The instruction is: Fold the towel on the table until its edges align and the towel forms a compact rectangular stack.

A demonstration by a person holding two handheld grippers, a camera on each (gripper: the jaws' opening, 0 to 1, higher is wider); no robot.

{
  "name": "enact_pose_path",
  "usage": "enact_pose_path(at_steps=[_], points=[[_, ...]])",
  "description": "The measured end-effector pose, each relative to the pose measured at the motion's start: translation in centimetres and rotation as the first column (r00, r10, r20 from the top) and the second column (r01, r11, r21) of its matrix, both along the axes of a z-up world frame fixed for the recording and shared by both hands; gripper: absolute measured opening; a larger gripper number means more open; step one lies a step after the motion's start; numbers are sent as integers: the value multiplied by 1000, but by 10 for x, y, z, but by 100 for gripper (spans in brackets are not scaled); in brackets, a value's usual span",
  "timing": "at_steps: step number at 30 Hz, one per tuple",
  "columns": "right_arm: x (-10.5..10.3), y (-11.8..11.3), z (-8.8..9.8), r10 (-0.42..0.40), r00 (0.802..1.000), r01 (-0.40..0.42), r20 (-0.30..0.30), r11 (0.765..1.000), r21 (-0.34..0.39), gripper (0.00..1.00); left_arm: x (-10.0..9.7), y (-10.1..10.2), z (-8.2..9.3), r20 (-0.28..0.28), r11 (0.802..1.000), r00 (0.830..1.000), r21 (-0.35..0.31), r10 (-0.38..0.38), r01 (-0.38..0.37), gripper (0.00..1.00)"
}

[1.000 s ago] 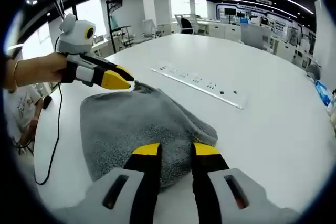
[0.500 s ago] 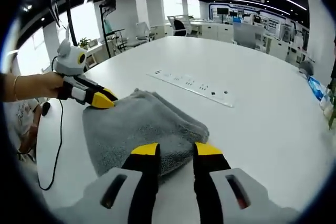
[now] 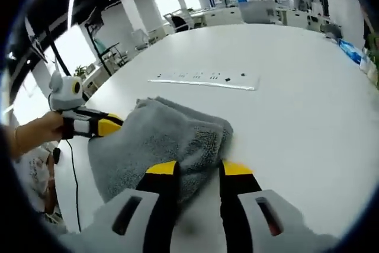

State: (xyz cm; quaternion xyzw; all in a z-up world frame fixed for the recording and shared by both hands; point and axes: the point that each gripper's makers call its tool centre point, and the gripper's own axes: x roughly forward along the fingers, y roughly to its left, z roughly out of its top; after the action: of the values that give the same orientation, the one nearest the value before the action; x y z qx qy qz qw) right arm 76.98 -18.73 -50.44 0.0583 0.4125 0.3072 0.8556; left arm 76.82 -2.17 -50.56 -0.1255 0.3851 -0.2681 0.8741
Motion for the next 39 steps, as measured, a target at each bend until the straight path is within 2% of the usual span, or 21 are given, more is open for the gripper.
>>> enact_pose_path(at_steps=[4,7,10,16,17,23,29,33,39], points=[[3,-4,-3,-48,997,52,-57,997,64,21,3,2,-4,-13,1000,1000,-18,17,-17,17],[2,-1,-2,-46,997,50,-59,996,70,15,2,-1,-5,-20,999,1000,-26,23,-24,12],[4,2,-1,-42,998,45,-54,997,55,9,2,-4,-5,-16,1000,1000,-4,25,-25,9],[4,2,0,-98,991,104,-88,992,67,5,0,-1,-4,-35,998,998,2,55,-55,5],[2,2,2,-98,992,103,-79,993,65,5,-1,-1,-4,-39,998,997,-4,62,-62,4],[-1,-2,5,-111,989,117,-94,991,67,4,-10,-9,-1,-49,997,996,-20,77,-78,4],[-6,-7,6,-100,990,106,-102,993,58,4,-20,-17,5,-44,998,997,-8,59,-59,4],[-18,-12,12,-96,990,102,-108,993,55,5,-27,-20,6,-49,998,997,-12,54,-55,4],[-35,-18,8,-86,989,92,-123,995,43,5,-54,-28,7,-62,999,997,-13,48,-49,4]])
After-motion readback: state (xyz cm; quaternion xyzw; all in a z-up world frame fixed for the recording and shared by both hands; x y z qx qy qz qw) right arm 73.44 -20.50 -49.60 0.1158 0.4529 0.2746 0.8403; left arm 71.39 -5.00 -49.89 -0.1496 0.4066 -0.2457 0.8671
